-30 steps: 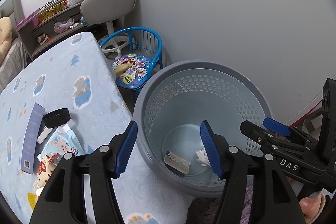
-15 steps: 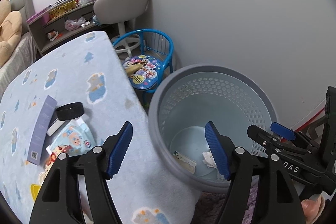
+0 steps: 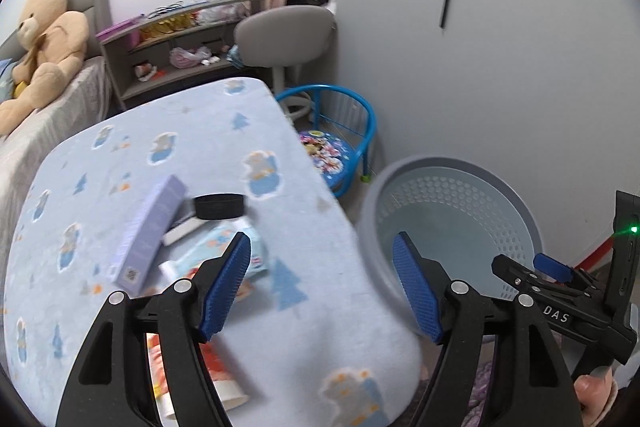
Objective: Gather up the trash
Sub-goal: 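Move both tools back over the remaining trash on the table, then close the right gripper around the red-and-white paper cup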
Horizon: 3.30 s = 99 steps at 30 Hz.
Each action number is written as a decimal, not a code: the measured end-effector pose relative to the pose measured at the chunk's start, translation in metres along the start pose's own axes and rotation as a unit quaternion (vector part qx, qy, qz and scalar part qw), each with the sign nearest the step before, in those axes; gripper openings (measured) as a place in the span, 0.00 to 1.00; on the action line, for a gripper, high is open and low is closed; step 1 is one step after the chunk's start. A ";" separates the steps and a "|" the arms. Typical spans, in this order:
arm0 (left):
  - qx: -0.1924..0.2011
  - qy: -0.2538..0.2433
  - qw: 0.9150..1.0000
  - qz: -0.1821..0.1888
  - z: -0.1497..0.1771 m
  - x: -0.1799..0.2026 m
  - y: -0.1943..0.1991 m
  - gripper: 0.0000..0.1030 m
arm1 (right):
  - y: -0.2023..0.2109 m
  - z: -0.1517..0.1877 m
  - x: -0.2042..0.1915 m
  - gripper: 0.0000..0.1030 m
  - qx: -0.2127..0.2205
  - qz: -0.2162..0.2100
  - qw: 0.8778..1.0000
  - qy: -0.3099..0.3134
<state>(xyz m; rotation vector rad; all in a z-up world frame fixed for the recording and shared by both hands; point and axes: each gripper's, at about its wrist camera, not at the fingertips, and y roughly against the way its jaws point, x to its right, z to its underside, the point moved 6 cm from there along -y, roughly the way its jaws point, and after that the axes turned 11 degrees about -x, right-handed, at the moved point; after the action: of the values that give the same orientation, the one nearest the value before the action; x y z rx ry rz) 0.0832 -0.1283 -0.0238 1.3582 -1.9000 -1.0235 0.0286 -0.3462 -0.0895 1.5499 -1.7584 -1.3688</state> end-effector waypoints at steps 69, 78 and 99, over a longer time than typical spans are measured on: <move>-0.011 0.205 0.972 -0.112 0.121 -0.257 0.036 0.68 | -0.051 0.094 -0.287 0.93 -0.108 -0.078 0.968 0.211; -0.021 0.218 0.968 -0.121 0.127 -0.268 0.035 0.68 | -0.069 0.098 -0.289 0.92 -0.133 -0.066 0.965 0.218; -0.026 0.207 0.972 -0.106 0.128 -0.257 0.036 0.68 | -0.054 0.099 -0.276 0.60 -0.125 -0.090 0.966 0.206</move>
<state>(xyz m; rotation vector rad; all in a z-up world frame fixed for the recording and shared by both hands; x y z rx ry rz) 0.0415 0.1546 -0.0679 1.6223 -1.4353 -0.8008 0.0532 -0.0495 -0.1003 1.7295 -1.1750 -1.1834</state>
